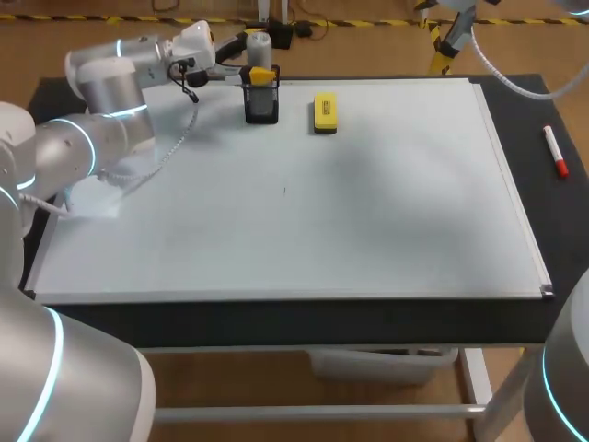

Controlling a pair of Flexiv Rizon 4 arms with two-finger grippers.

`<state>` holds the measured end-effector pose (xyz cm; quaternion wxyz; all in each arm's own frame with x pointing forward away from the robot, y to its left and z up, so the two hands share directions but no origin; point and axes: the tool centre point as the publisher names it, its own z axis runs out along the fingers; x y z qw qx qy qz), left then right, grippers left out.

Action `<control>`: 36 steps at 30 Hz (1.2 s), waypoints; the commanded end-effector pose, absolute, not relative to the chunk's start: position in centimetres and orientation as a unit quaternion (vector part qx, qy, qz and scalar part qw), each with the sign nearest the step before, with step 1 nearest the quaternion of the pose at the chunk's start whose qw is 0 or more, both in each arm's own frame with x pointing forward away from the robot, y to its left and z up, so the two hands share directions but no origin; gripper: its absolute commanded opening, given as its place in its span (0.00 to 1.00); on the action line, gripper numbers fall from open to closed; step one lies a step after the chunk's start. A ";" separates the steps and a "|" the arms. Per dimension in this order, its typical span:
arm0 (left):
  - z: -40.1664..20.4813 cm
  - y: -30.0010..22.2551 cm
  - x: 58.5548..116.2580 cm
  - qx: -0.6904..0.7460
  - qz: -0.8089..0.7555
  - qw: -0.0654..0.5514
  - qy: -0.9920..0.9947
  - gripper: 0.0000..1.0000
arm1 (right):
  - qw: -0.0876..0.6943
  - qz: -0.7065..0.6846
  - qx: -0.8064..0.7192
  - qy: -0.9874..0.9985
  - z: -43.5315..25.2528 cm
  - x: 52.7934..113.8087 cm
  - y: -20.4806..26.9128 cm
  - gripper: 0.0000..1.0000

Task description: Pick up the inspection probe, press it on each red-marked spot on the whiteboard one by one, put down the probe, pick up the eraser, and wipe off all the red marks.

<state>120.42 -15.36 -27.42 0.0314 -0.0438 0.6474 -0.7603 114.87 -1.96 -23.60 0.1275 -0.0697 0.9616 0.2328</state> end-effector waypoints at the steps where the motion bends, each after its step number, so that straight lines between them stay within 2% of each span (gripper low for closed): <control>1: -27.0 -15.2 121.1 0.074 -0.732 -0.048 0.676 1.00 | 0.126 0.231 -0.070 0.962 -23.5 114.9 -2.0 1.00; 12: -25.9 -13.7 121.7 0.058 -0.681 0.007 0.730 1.00 | 0.126 0.231 -0.070 0.962 -23.5 114.9 -2.0 1.00; 25: -25.0 -11.2 121.9 0.054 -0.650 0.040 0.757 1.00 | 0.126 0.231 -0.070 0.962 -23.5 114.9 -2.0 1.00; 36: -24.1 -9.7 121.6 0.061 -0.586 0.101 0.801 1.00 | 0.126 0.231 -0.070 0.962 -23.5 114.9 -2.0 1.00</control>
